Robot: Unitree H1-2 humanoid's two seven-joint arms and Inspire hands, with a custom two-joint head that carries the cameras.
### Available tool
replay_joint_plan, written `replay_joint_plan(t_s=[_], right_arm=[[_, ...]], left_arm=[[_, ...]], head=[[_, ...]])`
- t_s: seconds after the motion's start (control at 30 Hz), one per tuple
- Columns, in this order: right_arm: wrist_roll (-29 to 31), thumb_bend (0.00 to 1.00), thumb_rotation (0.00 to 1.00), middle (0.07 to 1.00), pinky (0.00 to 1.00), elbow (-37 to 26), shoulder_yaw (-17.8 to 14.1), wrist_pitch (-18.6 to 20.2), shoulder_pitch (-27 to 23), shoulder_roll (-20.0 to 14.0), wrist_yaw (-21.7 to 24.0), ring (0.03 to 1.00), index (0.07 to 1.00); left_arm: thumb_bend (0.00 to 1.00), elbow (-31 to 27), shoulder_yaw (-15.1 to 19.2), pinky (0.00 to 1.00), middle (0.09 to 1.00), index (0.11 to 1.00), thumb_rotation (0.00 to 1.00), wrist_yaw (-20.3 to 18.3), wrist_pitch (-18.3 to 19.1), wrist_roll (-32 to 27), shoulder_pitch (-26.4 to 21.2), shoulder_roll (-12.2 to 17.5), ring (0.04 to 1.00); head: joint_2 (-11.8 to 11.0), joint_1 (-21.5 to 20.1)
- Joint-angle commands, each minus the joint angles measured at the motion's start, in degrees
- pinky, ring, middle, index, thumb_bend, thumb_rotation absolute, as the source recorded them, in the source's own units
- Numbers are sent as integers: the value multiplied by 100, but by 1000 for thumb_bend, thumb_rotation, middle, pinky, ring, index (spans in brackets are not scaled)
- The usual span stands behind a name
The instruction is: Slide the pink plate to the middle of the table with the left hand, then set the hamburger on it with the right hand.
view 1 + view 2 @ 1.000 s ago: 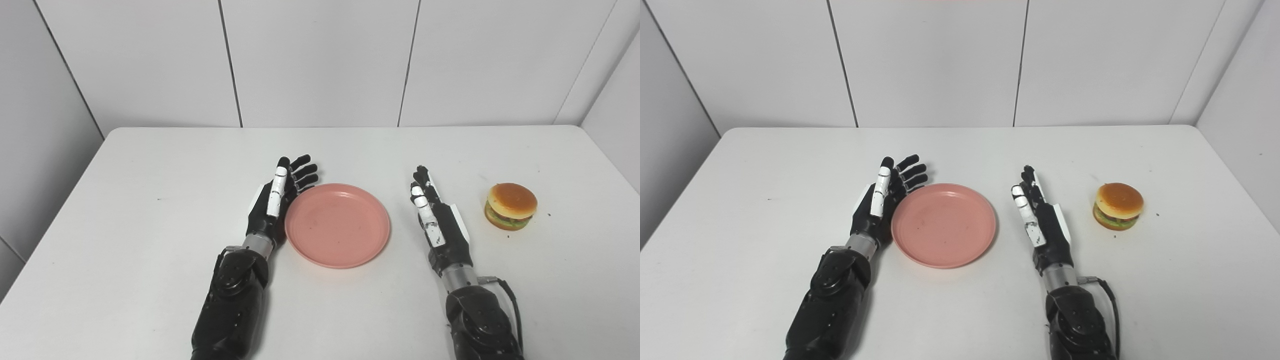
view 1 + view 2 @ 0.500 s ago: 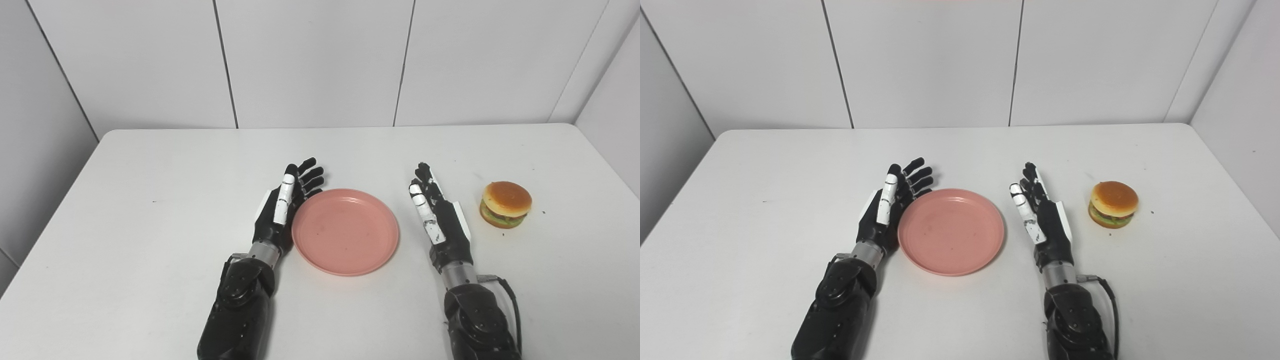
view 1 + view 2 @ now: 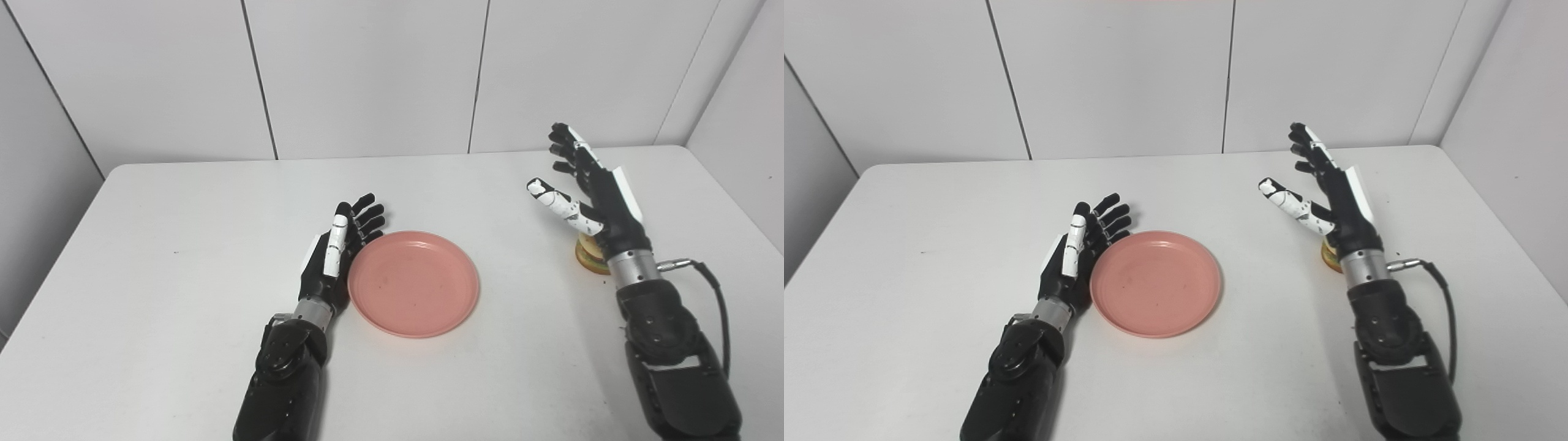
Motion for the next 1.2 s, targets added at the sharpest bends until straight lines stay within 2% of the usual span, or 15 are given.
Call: replay_joint_plan(t_s=[0.0,0.1,0.2,0.4,0.53,0.77,0.87,1.0,1.17], right_arm=[[189,719,566,867,802,-312,-110,363,-230,-192,203,854,874],[217,747,484,854,794,-340,-178,605,-244,-512,400,847,855],[-18,769,489,853,800,-349,-172,800,-249,-720,420,851,852],[-643,776,506,867,809,-186,-105,953,-277,-1085,407,867,849],[-1066,778,551,879,801,-161,66,1223,-303,-1426,650,872,856],[-1255,824,481,879,770,-149,154,1503,-281,-1755,954,866,844],[-1421,840,493,892,771,-155,255,1707,-286,-1885,1141,875,854],[-1608,851,493,891,761,-80,412,1731,-320,-2037,1294,875,857],[-1740,890,477,888,750,43,524,1765,-363,-2073,1429,868,859]], left_arm=[[630,153,19,890,864,845,1000,-60,138,-92,57,12,881],[629,155,30,871,860,840,1000,-75,113,-80,64,26,875],[628,131,27,854,859,838,1000,-93,168,-101,64,43,872],[640,196,89,875,863,843,988,-233,132,-254,51,110,885],[664,232,62,847,852,832,994,-220,126,-214,33,154,871],[666,304,45,862,852,831,998,-253,60,-206,24,160,874],[662,290,33,857,852,832,1000,-263,55,-203,39,150,872],[654,307,28,855,855,833,1000,-258,33,-199,43,139,874],[663,268,25,855,853,832,1000,-226,65,-185,63,129,871]], head=[[-6,-18],[-34,-146],[-67,-278],[-178,-765],[-195,-743],[-190,-716],[-200,-723],[-197,-695],[-197,-688]])
